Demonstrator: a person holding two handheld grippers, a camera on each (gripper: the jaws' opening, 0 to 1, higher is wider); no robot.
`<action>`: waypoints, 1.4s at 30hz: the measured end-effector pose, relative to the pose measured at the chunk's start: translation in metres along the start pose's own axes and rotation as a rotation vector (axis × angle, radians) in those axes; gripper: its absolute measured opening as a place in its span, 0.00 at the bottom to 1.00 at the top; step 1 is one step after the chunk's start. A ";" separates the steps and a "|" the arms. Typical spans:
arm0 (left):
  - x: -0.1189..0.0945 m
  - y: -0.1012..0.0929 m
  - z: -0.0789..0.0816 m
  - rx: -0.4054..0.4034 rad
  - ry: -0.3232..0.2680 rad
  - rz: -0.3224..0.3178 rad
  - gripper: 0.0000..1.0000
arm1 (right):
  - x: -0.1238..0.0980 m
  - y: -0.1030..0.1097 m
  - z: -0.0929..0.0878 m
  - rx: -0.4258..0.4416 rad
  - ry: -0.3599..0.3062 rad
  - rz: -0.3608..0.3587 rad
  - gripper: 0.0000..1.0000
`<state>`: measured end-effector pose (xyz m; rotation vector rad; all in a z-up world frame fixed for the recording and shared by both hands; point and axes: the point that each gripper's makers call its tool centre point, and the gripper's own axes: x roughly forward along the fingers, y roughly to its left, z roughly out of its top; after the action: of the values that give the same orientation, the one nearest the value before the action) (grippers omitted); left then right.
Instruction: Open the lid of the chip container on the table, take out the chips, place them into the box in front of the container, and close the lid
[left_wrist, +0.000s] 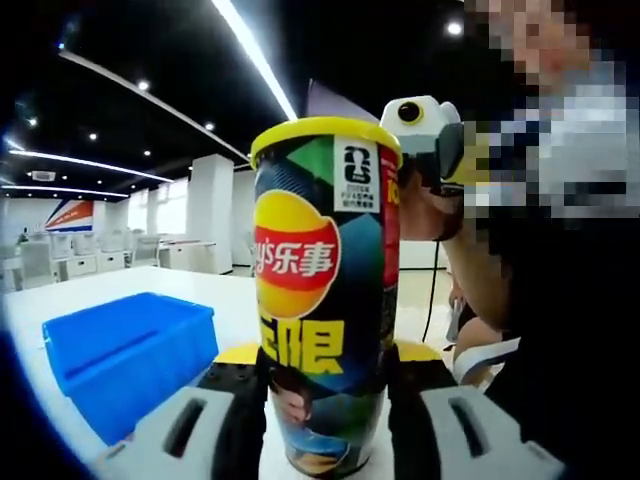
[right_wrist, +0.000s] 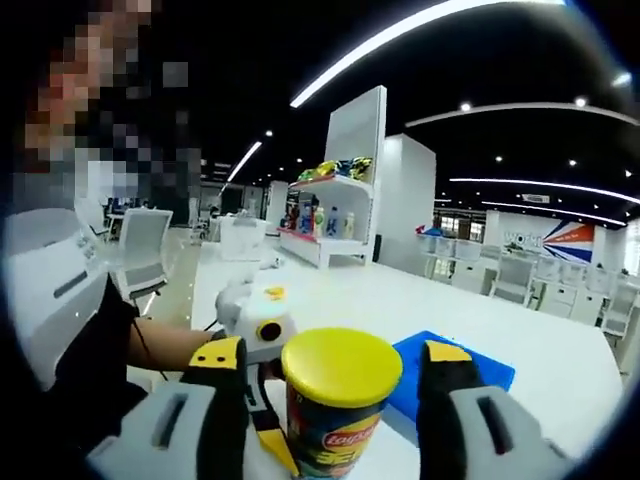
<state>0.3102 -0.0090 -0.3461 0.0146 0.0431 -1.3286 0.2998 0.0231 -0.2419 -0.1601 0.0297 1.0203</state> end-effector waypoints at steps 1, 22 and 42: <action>0.000 0.000 0.000 0.001 -0.002 0.000 0.48 | 0.000 0.000 0.000 0.001 0.000 0.002 0.60; 0.000 -0.001 -0.001 0.003 -0.009 0.010 0.48 | 0.004 -0.004 -0.001 0.028 -0.015 -0.017 0.49; 0.001 -0.001 -0.003 0.001 -0.002 0.011 0.48 | 0.002 -0.009 -0.002 0.071 -0.029 -0.065 0.41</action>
<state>0.3091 -0.0103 -0.3492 0.0137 0.0406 -1.3176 0.3089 0.0202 -0.2435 -0.0812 0.0339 0.9552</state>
